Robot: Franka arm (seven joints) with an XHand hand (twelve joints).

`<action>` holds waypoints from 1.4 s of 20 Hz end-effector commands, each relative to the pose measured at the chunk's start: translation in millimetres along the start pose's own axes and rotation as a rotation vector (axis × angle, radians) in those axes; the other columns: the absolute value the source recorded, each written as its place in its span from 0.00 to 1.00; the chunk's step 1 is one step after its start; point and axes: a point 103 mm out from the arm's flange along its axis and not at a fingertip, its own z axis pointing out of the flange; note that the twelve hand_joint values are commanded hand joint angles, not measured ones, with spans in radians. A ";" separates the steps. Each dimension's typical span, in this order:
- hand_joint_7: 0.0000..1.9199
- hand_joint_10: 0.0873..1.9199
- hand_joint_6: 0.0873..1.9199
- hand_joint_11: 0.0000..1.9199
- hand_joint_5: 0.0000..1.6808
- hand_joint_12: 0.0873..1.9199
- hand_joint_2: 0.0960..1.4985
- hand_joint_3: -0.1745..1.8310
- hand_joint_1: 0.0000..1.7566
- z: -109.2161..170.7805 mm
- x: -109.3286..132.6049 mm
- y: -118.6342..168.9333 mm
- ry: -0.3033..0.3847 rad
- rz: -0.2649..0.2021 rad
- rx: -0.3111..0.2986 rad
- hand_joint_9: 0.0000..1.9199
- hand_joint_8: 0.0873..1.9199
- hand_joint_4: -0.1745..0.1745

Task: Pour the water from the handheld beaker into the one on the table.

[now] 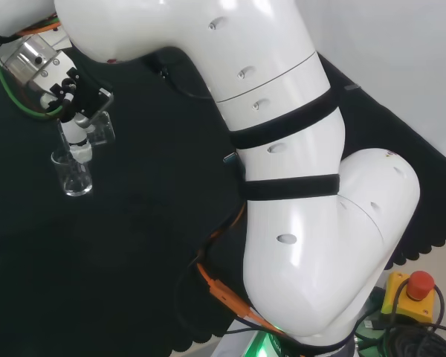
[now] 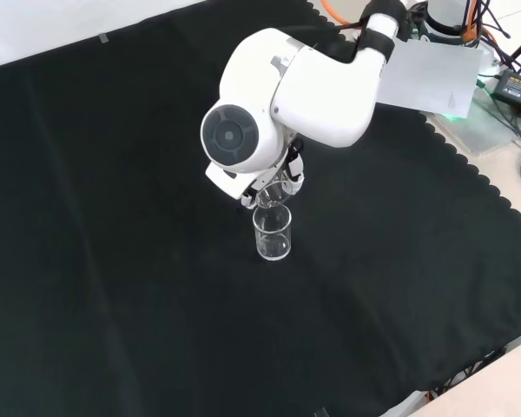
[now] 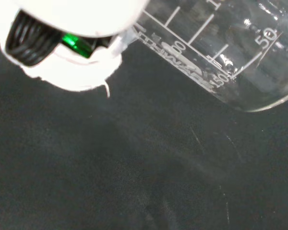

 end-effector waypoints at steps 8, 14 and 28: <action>0.94 0.00 0.11 0.50 0.86 0.51 0.41 0.36 0.66 3.1 -15.2 -1.5 0.134 -0.055 -0.017 0.88 0.00 1.00; 0.94 0.00 0.11 0.50 0.86 0.51 0.41 0.36 0.66 9.0 -28.5 -3.5 0.279 -0.157 -0.100 0.88 0.00 1.00; 0.94 0.00 0.12 0.48 0.86 0.52 0.41 0.35 0.66 22.2 -54.5 -7.7 0.465 -0.250 -0.286 0.88 0.00 1.00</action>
